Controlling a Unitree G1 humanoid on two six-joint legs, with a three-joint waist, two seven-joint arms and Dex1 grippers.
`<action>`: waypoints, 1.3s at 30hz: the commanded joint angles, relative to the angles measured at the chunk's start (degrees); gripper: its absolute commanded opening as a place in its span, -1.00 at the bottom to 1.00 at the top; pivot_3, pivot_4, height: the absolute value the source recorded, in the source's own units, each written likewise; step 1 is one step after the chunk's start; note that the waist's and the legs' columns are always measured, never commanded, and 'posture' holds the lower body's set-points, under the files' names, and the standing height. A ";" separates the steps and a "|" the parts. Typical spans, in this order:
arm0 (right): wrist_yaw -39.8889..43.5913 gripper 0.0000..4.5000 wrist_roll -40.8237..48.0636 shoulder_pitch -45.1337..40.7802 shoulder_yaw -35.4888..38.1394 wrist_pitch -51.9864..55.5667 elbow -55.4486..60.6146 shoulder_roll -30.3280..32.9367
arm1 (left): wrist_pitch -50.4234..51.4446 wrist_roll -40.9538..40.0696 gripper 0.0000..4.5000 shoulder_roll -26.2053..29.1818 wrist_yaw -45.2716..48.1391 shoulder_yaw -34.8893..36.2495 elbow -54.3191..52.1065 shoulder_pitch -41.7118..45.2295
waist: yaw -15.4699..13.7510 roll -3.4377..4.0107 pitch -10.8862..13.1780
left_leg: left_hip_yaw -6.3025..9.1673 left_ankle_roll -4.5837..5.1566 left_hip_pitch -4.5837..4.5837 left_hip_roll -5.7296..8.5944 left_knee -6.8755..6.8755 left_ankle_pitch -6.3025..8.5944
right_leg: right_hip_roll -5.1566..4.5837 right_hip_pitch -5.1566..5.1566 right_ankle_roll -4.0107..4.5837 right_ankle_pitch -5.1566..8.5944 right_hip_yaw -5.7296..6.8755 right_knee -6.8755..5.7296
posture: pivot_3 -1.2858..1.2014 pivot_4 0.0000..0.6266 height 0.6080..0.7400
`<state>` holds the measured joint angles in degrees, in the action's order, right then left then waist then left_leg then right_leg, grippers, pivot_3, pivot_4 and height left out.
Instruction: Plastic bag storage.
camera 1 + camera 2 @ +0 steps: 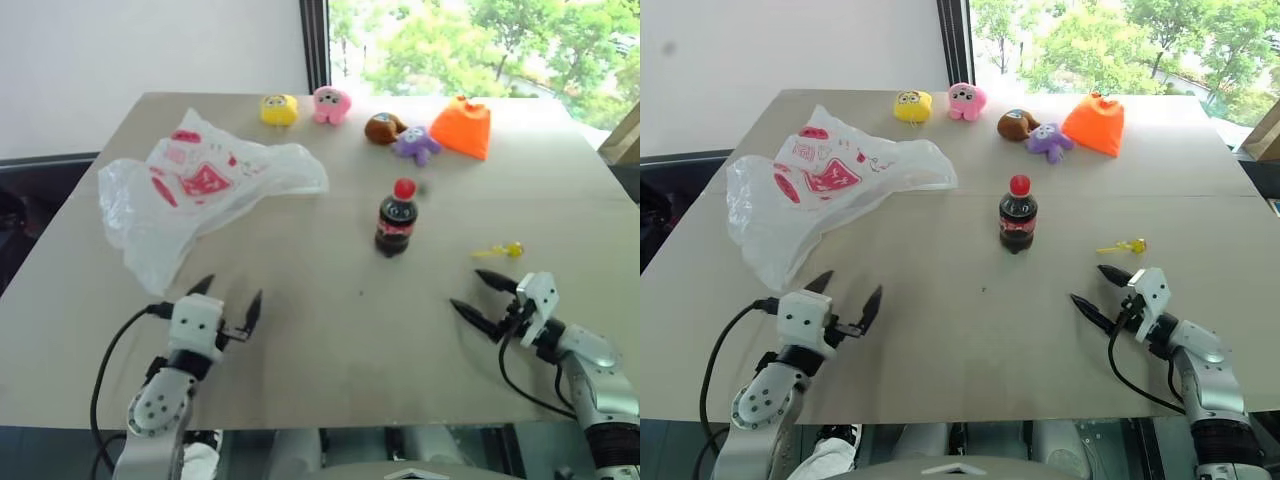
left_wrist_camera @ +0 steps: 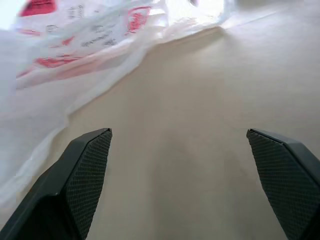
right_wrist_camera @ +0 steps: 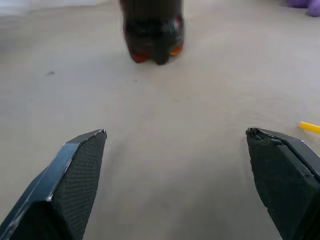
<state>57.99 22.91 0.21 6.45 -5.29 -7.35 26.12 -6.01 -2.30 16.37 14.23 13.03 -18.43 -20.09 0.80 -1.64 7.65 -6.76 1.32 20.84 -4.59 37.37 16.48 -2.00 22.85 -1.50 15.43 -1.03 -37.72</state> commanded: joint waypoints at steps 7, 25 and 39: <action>-1.07 1.00 5.63 3.04 -6.31 10.42 22.20 0.02 | -11.17 15.00 0.98 -5.82 -14.30 3.17 -4.98 -7.41 | -0.06 -0.01 0.02 | 0.03 0.03 0.05 -0.11 -0.01 0.02 | -0.11 0.02 0.01 0.00 -0.03 0.03 | 0.03 -0.52 1.00; -5.63 1.00 7.13 3.82 -9.22 16.25 32.22 0.69 | -6.28 13.46 0.98 -1.06 -20.87 7.70 15.31 13.79 | -0.26 -0.15 0.02 | 0.25 0.05 0.37 0.07 0.09 0.02 | -0.04 0.20 -0.02 -0.01 0.31 -0.03 | 0.03 -0.52 1.00; -20.35 1.00 0.70 -2.21 -7.85 18.68 26.43 -3.43 | -5.10 10.23 -0.99 -1.07 -19.32 6.10 13.36 16.57 | -0.22 -0.17 0.01 | 0.22 0.02 0.33 0.08 0.12 0.01 | -0.04 0.19 -0.03 -0.02 0.29 -0.14 | 0.03 -0.52 1.00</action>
<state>41.63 25.68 -0.55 -1.75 13.30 20.49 24.28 -11.39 9.33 15.28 -5.69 19.57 -2.50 -4.41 0.57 -1.81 7.66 -6.53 1.33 21.16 -4.51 37.49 16.48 -2.04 23.05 -1.52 15.41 -0.73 -37.86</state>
